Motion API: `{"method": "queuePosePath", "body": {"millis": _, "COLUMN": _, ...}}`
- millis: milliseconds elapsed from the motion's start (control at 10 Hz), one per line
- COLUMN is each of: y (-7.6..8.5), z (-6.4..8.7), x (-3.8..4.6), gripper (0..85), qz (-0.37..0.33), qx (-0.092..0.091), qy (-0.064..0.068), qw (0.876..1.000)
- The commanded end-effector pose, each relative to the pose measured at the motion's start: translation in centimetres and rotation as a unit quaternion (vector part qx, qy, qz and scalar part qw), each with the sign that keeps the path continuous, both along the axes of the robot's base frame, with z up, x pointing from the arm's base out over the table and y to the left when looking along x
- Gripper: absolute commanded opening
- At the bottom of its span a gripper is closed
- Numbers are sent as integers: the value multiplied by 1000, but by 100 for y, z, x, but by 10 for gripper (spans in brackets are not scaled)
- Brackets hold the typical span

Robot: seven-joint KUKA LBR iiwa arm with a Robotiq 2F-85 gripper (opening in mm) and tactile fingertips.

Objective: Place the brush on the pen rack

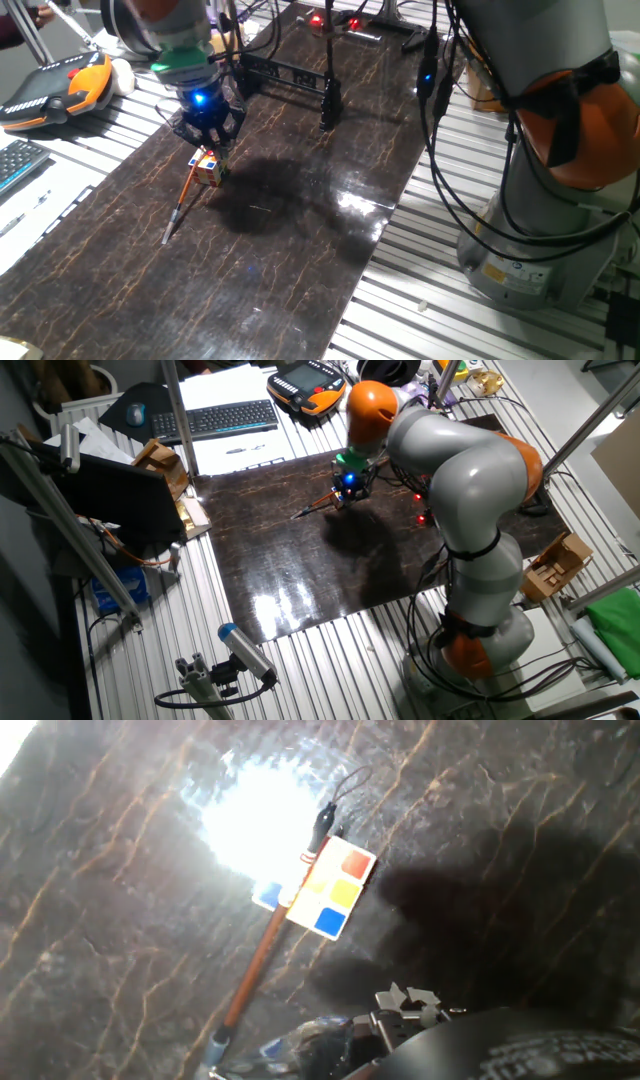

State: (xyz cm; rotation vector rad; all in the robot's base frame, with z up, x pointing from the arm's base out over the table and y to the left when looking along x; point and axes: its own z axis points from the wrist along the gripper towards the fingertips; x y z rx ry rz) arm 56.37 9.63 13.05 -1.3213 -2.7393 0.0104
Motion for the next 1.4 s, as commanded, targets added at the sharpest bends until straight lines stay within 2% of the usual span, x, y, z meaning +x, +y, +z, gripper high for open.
{"method": "queuePosePath", "body": {"millis": 0, "y": 1, "z": 1, "x": 0, "gripper": 7, "qz": -14, "qx": 11, "qy": -2, "qw": 1000}}
{"method": "queuePosePath", "body": {"millis": 100, "y": 1, "z": 1, "x": 0, "gripper": 7, "qz": -40, "qx": 20, "qy": -4, "qw": 999}}
{"method": "queuePosePath", "body": {"millis": 300, "y": 1, "z": 1, "x": 0, "gripper": 7, "qz": -64, "qx": 19, "qy": 2, "qw": 998}}
{"method": "queuePosePath", "body": {"millis": 600, "y": 1, "z": 1, "x": 0, "gripper": 7, "qz": -94, "qx": 22, "qy": 3, "qw": 995}}
{"method": "queuePosePath", "body": {"millis": 900, "y": 8, "z": -49, "x": 62, "gripper": 7, "qz": -111, "qx": 19, "qy": 1, "qw": 994}}
{"method": "queuePosePath", "body": {"millis": 1100, "y": 51, "z": -80, "x": 118, "gripper": 7, "qz": -129, "qx": 32, "qy": 4, "qw": 991}}
{"method": "queuePosePath", "body": {"millis": 1300, "y": 127, "z": -122, "x": 157, "gripper": 7, "qz": -144, "qx": 34, "qy": 3, "qw": 989}}
